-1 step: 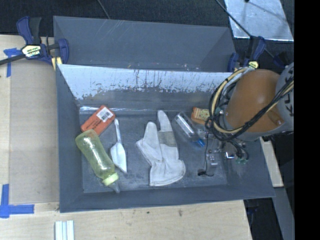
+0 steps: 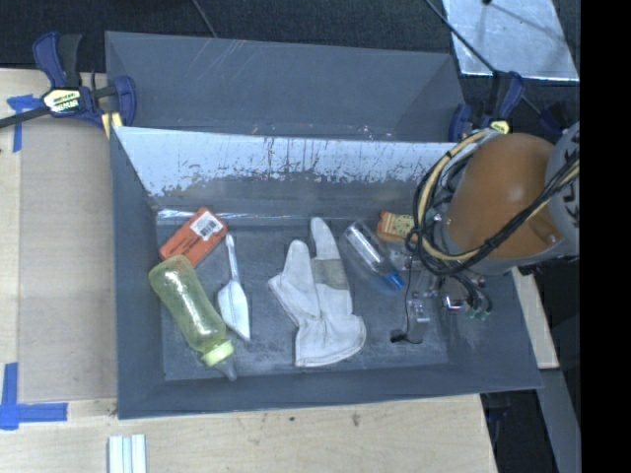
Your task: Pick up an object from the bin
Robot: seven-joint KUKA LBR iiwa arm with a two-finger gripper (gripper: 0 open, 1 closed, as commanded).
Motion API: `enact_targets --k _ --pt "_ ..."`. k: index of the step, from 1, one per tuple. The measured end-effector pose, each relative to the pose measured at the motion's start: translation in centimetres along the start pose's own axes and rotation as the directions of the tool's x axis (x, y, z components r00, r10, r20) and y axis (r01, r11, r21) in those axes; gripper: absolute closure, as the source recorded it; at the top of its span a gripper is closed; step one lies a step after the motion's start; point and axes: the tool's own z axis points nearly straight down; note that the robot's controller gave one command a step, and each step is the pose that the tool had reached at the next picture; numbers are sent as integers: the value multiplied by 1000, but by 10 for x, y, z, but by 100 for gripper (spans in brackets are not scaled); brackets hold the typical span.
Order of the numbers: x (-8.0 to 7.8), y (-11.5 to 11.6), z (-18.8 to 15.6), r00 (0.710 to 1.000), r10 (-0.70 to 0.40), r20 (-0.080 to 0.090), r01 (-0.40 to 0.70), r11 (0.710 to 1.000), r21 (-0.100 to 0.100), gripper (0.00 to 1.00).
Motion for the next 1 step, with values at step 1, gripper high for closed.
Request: enact_targets --k 1 --pt "-15 20 34 998 -67 2 67 998 1 0"
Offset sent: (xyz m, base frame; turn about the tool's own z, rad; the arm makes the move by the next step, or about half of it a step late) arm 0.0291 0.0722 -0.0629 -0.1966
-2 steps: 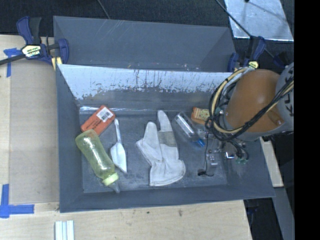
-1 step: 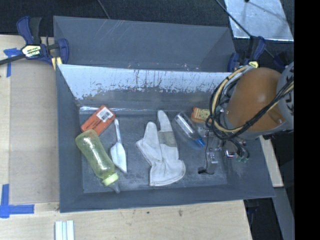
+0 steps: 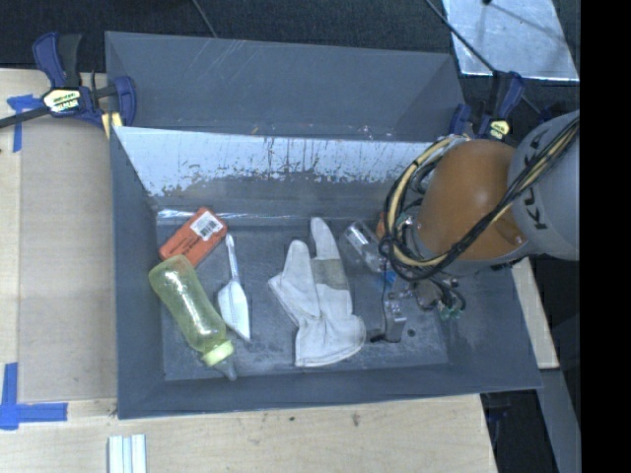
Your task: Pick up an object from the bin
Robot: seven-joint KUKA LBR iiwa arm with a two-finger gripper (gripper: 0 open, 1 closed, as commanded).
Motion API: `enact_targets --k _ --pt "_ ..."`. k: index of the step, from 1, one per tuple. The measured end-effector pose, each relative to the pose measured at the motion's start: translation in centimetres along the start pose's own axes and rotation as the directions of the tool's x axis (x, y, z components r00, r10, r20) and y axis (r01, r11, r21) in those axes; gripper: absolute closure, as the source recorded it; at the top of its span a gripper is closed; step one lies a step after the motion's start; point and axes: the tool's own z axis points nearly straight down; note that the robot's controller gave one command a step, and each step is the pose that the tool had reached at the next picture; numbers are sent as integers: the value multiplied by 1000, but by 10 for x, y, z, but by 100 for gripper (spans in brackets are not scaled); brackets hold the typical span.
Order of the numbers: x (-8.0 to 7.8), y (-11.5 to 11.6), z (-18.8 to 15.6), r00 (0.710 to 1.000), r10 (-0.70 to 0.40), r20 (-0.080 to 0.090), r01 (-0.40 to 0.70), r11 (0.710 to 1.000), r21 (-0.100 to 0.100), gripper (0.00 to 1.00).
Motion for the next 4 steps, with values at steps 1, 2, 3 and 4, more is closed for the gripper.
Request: enact_targets --k 1,2,3,4 --pt "-15 43 24 993 -118 -1 118 993 0 0" --pt "21 42 28 984 -180 -3 180 984 -2 100" --pt "21 42 28 984 -180 -3 180 984 -2 100" --pt "-18 74 -104 986 -165 -1 165 986 -2 100"
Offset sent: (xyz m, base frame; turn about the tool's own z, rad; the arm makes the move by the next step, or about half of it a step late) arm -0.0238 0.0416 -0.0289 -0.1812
